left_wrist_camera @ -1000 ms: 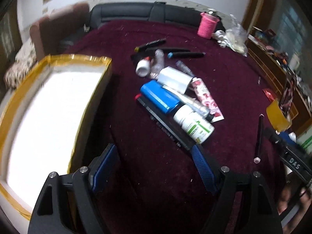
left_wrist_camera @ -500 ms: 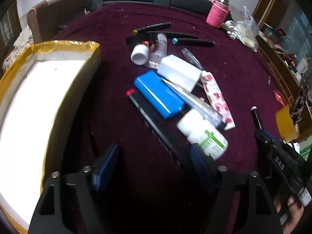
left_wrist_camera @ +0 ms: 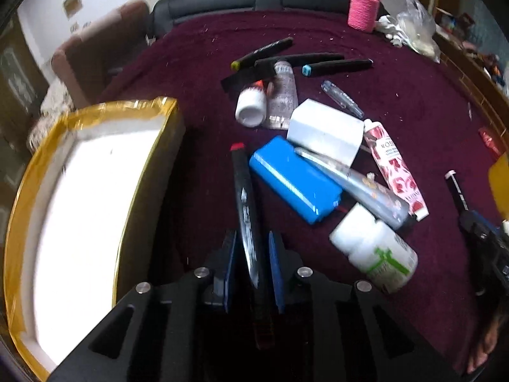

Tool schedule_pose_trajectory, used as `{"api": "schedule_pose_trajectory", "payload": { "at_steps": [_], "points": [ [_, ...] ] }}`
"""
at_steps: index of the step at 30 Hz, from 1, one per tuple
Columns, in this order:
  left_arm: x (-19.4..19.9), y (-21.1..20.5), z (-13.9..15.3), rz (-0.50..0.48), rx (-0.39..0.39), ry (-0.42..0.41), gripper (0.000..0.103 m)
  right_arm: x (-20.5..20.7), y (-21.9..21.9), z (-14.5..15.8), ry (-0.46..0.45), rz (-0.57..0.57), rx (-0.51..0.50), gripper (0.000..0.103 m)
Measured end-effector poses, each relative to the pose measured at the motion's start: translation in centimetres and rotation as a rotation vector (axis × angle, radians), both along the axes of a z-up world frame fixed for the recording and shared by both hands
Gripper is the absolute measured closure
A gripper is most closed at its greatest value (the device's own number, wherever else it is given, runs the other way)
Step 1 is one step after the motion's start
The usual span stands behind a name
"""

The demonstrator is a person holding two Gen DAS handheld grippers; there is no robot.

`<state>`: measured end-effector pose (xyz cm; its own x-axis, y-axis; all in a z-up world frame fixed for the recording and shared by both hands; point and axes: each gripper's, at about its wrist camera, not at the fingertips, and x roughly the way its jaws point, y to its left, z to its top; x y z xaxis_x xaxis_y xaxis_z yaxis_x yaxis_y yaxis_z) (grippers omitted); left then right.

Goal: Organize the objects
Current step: 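Grasp a black marker with the left gripper while the right gripper grasps another marker, then lower both held black markers into the white tray and open both grippers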

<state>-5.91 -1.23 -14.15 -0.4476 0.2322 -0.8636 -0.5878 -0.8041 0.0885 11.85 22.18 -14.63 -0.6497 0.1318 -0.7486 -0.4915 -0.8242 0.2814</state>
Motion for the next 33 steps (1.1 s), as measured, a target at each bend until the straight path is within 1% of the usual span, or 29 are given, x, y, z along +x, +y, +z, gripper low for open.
{"api": "schedule_pose_trajectory", "payload": {
  "at_steps": [3,4,5,7,9,12,13,14,15,16,18,21,24,25,28,30,33],
  "points": [
    [-0.3,-0.6,0.1,-0.016,0.018,-0.023,0.084,-0.5,0.1,0.5,-0.016,0.009,0.024,0.083],
    [-0.2,-1.0,0.2,-0.016,0.028,-0.039,0.085,-0.4,0.2,0.5,-0.018,0.007,0.027,0.086],
    [0.0,-1.5,0.2,-0.016,0.039,-0.058,0.088,-0.2,0.1,0.5,-0.013,0.001,0.021,0.087],
    [1.1,-1.9,0.4,-0.023,0.041,-0.060,0.089,-0.1,0.4,0.7,-0.003,0.001,0.011,0.088],
    [1.6,-3.0,0.5,-0.006,0.092,-0.096,0.090,-0.1,0.2,0.8,-0.002,0.012,0.017,0.088],
    [2.2,-4.0,1.0,-0.005,0.155,-0.151,0.090,0.0,0.1,1.1,0.026,0.046,-0.003,0.088],
    [2.5,-4.5,1.3,-0.011,0.198,-0.175,0.090,0.0,0.0,1.2,0.032,0.056,-0.012,0.088],
    [2.7,-4.9,1.8,-0.019,0.230,-0.177,0.090,0.2,-0.2,1.1,0.041,0.071,-0.043,0.088],
    [3.0,-5.3,2.1,-0.020,0.238,-0.168,0.090,0.3,-0.5,1.2,0.071,0.104,-0.101,0.088],
    [3.3,-5.7,2.5,-0.018,0.253,-0.167,0.090,0.3,-1.0,1.3,0.089,0.126,-0.132,0.088],
    [3.6,-6.7,3.6,-0.019,0.306,-0.184,0.090,0.3,-3.0,1.5,0.094,0.160,-0.137,0.088],
    [4.0,-8.6,5.9,-0.009,0.340,-0.164,0.090,-0.3,-5.8,2.6,0.134,0.238,-0.185,0.088],
    [3.0,-11.3,7.5,0.027,0.355,-0.144,0.090,-2.1,-9.7,4.4,0.165,0.347,-0.164,0.088],
    [2.4,-12.3,7.7,0.045,0.358,-0.143,0.090,-2.9,-11.1,4.9,0.176,0.386,-0.168,0.088],
    [0.6,-15.0,7.9,0.121,0.346,-0.099,0.090,-5.6,-14.9,5.7,0.187,0.488,-0.199,0.088],
    [-0.8,-16.8,7.3,0.173,0.341,-0.107,0.090,-7.6,-17.4,6.0,0.184,0.537,-0.191,0.088],
    [-2.4,-18.5,6.1,0.241,0.297,-0.114,0.090,-10.4,-20.6,6.0,0.173,0.599,-0.189,0.088]
  ]
}}
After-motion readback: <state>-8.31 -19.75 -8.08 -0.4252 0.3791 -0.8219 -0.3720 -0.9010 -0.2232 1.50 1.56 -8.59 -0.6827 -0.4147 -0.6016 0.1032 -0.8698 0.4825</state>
